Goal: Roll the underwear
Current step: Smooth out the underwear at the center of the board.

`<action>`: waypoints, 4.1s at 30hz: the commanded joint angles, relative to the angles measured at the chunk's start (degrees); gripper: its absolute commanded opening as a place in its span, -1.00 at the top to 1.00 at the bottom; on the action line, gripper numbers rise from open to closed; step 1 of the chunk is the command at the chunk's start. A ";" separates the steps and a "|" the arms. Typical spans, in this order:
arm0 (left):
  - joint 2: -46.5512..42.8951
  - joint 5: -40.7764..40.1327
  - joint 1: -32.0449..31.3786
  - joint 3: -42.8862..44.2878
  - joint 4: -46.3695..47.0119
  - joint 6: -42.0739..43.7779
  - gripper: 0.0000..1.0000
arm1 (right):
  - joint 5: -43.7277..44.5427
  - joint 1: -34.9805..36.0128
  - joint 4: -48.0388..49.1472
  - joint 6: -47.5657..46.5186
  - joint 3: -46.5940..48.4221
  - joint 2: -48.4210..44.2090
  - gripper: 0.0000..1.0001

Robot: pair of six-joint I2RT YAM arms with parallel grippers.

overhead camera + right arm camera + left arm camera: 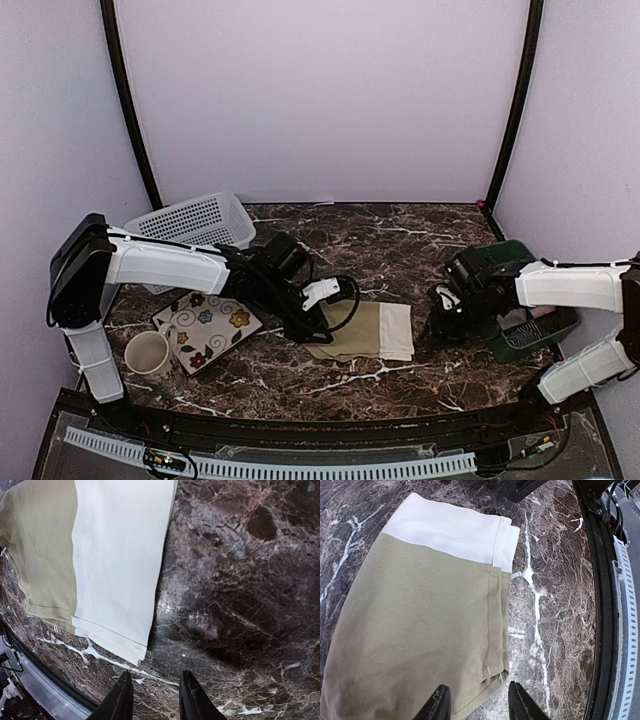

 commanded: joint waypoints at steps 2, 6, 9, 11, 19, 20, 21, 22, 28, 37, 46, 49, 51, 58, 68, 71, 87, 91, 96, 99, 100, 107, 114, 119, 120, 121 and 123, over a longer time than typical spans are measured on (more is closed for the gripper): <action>2.04 1.03 -1.52 3.44 -1.53 1.95 0.15 | -2.87 -0.33 8.71 8.53 -4.47 -2.06 0.37; 2.89 1.04 -2.21 3.62 -1.45 2.42 0.15 | -4.62 -0.35 14.95 12.68 -8.08 -2.05 0.40; 3.68 0.60 -2.86 4.29 -2.24 3.06 0.16 | -5.18 -0.17 18.60 14.98 -10.15 -1.69 0.43; 4.08 0.73 -3.19 4.52 -2.37 3.23 0.17 | -5.26 -0.16 19.69 15.40 -10.55 -1.09 0.44; 6.29 0.56 -4.13 4.94 -2.52 2.32 0.17 | -5.23 0.62 23.22 16.14 -9.82 3.26 0.45; 6.36 0.52 -4.18 4.94 -2.55 2.26 0.17 | -5.12 0.67 23.37 16.30 -9.84 3.53 0.45; 6.40 0.44 -4.22 4.96 -2.58 2.17 0.17 | -5.18 0.75 23.72 16.42 -10.06 3.80 0.46; 6.40 0.28 -4.22 4.96 -2.59 2.18 0.17 | -5.31 0.81 23.85 16.49 -10.24 4.13 0.47; 6.94 -0.68 -4.29 5.54 -3.25 2.73 0.17 | -4.32 0.81 22.17 16.15 -10.29 3.40 0.67; 8.64 -3.39 -4.57 7.30 -4.10 2.79 0.17 | -3.25 0.76 20.18 15.78 -9.67 2.47 1.00; 10.30 -1.64 -4.83 8.77 -5.36 3.86 0.00 | -2.85 0.82 19.28 14.78 -7.97 2.57 1.00; 10.67 -1.42 -4.92 8.90 -5.20 3.77 0.00 | -3.05 0.75 19.31 14.69 -7.45 2.82 1.00; 10.92 -2.30 -4.99 8.84 -5.14 3.76 0.04 | -3.18 0.79 19.32 14.69 -7.26 2.92 1.00; 11.06 -5.78 -4.95 9.15 -5.72 3.66 0.33 | -3.15 0.80 18.40 14.52 -6.67 2.68 1.00; 10.68 -6.19 -4.93 10.10 -4.44 1.31 0.06 | -2.88 0.77 17.67 14.53 -6.20 2.57 1.00; 10.96 -6.78 -4.92 10.32 -4.76 1.69 0.04 | -2.91 0.79 17.80 14.73 -6.24 2.57 1.00; 9.19 -6.35 -5.01 8.47 -6.82 6.34 0.37 | -2.92 0.90 17.39 14.59 -4.85 3.36 1.00; 9.01 -4.21 -5.01 8.29 -6.75 6.35 0.67 | -2.98 0.96 17.35 14.59 -4.67 3.40 1.00; 7.72 -2.58 -5.01 7.80 -6.46 6.40 0.91 | -2.86 1.25 16.20 14.68 -4.06 2.82 1.00; 6.93 -3.17 -5.01 7.67 -7.58 6.74 0.96 | -2.73 1.30 14.76 14.42 -3.81 2.04 1.00; 6.60 -3.51 -5.01 7.38 -7.70 6.81 0.97 | -2.58 1.34 14.33 14.30 -3.83 1.80 1.00; 4.60 -4.37 -5.01 5.75 -8.26 6.44 0.99 | -2.49 1.66 13.12 14.51 -4.72 0.41 1.00; 3.72 -1.97 -5.08 4.50 -7.98 6.37 0.98 | -2.79 2.45 13.78 15.19 -5.42 0.62 1.00; 5.52 -1.28 -5.36 4.23 -7.92 5.95 0.93 | -2.42 2.96 15.88 15.34 -6.31 2.91 1.00; 5.92 -1.10 -5.41 4.26 -7.99 5.75 0.84 | -2.33 3.01 16.12 15.36 -6.40 3.30 1.00; 6.27 -1.02 -5.45 4.34 -8.19 5.58 0.76 | -1.93 2.98 16.17 15.27 -6.47 3.54 1.00; 6.65 -0.65 -5.45 4.35 -8.94 5.61 0.59 | -1.88 2.93 15.92 14.94 -6.24 4.09 1.00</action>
